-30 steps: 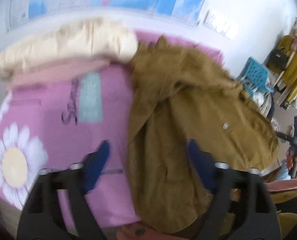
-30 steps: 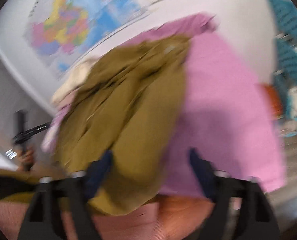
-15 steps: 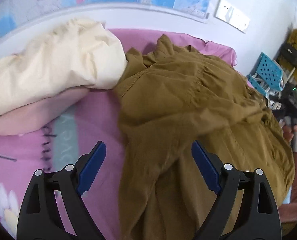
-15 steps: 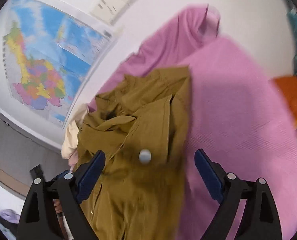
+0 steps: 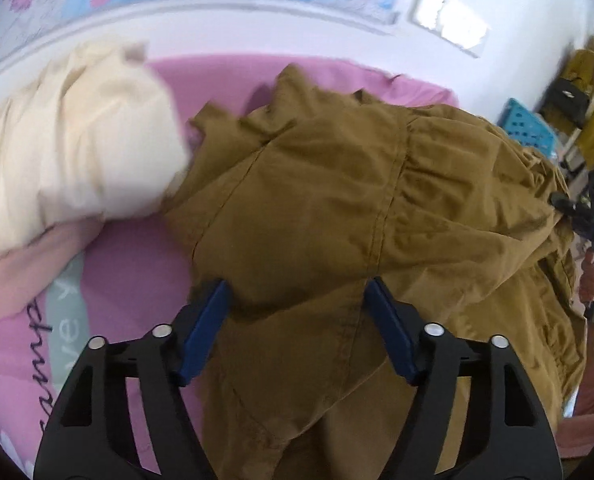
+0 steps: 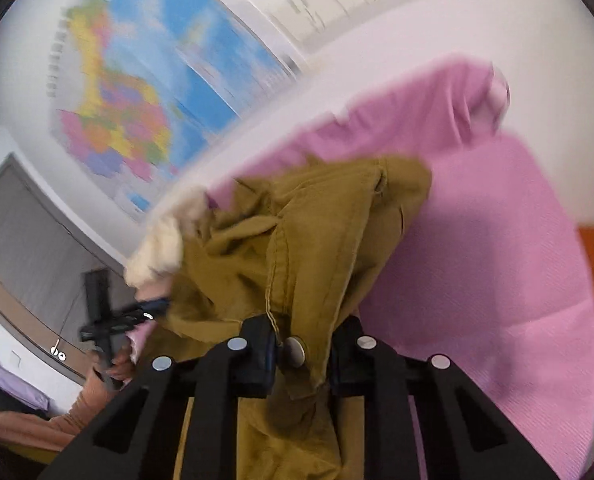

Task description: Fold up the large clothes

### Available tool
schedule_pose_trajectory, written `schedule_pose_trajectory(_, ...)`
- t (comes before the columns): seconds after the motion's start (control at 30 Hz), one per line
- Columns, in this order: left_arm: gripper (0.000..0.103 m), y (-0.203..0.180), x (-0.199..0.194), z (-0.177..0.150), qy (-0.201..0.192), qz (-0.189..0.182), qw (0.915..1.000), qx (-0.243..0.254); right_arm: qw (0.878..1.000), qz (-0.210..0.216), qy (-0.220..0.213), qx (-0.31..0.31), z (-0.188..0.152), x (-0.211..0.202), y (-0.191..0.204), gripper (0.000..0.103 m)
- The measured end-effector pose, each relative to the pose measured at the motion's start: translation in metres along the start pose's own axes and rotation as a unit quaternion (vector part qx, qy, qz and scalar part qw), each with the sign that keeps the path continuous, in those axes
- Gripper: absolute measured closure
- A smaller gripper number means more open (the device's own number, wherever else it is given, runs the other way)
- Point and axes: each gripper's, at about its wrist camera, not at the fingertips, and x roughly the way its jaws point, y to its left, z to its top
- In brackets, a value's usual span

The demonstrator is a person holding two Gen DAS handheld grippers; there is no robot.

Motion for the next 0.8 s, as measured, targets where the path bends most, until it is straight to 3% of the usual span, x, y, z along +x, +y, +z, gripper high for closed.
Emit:
schedule_pose_trajectory(0.07,0.034,-0.007,-0.001,0.002,-0.004,0.005,0.9999,0.014,1.0,-0.022,0.0,0.003,-0.004,0.0,-0.005,0.084)
schedule_pose_trajectory(0.17,0.031,-0.005,0.006,0.002,0.007,0.011,0.9998,0.014,0.994,-0.085,0.058,0.034,-0.01,0.034,-0.027,0.082)
schedule_pose_trajectory(0.2,0.028,-0.002,0.007,0.002,0.01,0.008,0.9999,0.008,0.993,-0.088,0.067,0.049,-0.012,0.041,-0.036,0.08)
schedule_pose_trajectory(0.3,0.028,0.005,0.002,-0.001,0.009,0.016,0.9998,-0.003,0.99,-0.097,0.062,0.085,-0.016,0.042,-0.048,0.049)
schedule_pose_trajectory(0.33,0.027,0.006,-0.004,-0.004,0.002,0.03,0.9996,-0.004,0.99,-0.101,0.056,0.079,-0.015,0.038,-0.045,0.045)
schedule_pose_trajectory(0.47,0.024,0.006,-0.028,-0.02,-0.012,0.027,0.9995,0.006,0.991,-0.121,0.041,0.042,-0.018,0.017,-0.024,0.035)
schedule_pose_trajectory(0.63,0.017,0.006,-0.061,-0.054,-0.014,0.038,0.9988,0.028,0.994,-0.095,0.041,0.035,-0.041,-0.019,-0.008,0.023)
schedule_pose_trajectory(0.8,0.014,0.027,-0.092,-0.096,-0.007,0.044,0.999,0.01,0.995,-0.064,0.055,0.048,-0.088,-0.049,0.002,0.022)
